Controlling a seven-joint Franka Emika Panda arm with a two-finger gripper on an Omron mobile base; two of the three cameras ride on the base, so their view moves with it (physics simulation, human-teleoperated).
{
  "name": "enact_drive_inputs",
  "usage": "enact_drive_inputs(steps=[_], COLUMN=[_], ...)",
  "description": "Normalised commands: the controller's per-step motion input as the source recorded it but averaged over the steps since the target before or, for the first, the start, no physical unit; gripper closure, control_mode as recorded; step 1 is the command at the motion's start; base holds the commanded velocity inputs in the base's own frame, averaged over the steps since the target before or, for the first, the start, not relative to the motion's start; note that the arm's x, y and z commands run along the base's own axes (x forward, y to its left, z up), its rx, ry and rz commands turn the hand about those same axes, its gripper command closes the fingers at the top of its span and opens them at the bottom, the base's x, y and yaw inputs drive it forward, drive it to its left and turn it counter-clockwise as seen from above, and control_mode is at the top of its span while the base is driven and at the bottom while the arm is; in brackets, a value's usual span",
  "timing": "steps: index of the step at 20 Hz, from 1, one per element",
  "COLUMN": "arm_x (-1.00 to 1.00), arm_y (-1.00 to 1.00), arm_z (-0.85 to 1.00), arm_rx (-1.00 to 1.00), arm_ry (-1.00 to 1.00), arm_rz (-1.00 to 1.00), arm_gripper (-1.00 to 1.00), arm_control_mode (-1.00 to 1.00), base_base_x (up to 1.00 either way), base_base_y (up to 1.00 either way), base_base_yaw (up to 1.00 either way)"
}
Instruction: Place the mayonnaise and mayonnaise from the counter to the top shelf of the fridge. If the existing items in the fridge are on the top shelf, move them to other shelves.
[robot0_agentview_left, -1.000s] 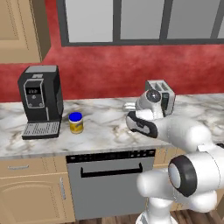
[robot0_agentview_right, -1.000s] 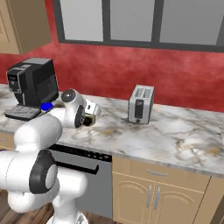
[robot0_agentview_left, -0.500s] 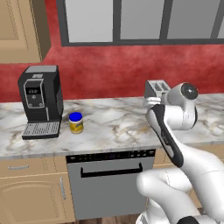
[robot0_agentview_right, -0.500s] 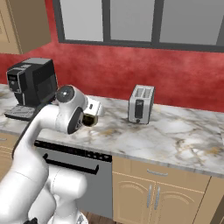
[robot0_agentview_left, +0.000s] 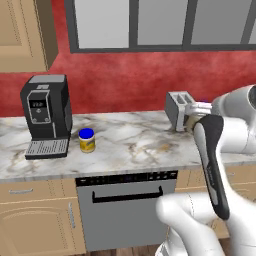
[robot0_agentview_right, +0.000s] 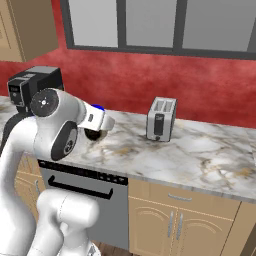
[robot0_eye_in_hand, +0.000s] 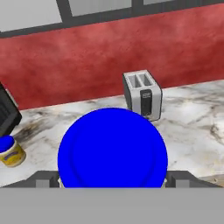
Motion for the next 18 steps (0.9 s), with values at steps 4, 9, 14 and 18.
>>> enact_drive_inputs(steps=[4,9,14,18], arm_x=[-1.0,-1.0,-0.8,0.0], arm_y=[0.03,0.05,0.17,0.0], arm_z=[0.9,0.62,0.14,0.0], arm_rx=[-0.02,-0.01,-0.05,0.0], arm_ry=[-0.11,-0.03,0.0,0.0], arm_rz=[0.0,-0.01,0.04,0.0], arm_gripper=[1.0,1.0,1.0,1.0], arm_control_mode=[-1.0,-1.0,-1.0,1.0], base_base_x=[0.0,0.0,0.0,-1.0], base_base_y=[0.0,0.0,0.0,-0.6], base_base_yaw=[0.0,0.0,0.0,0.12])
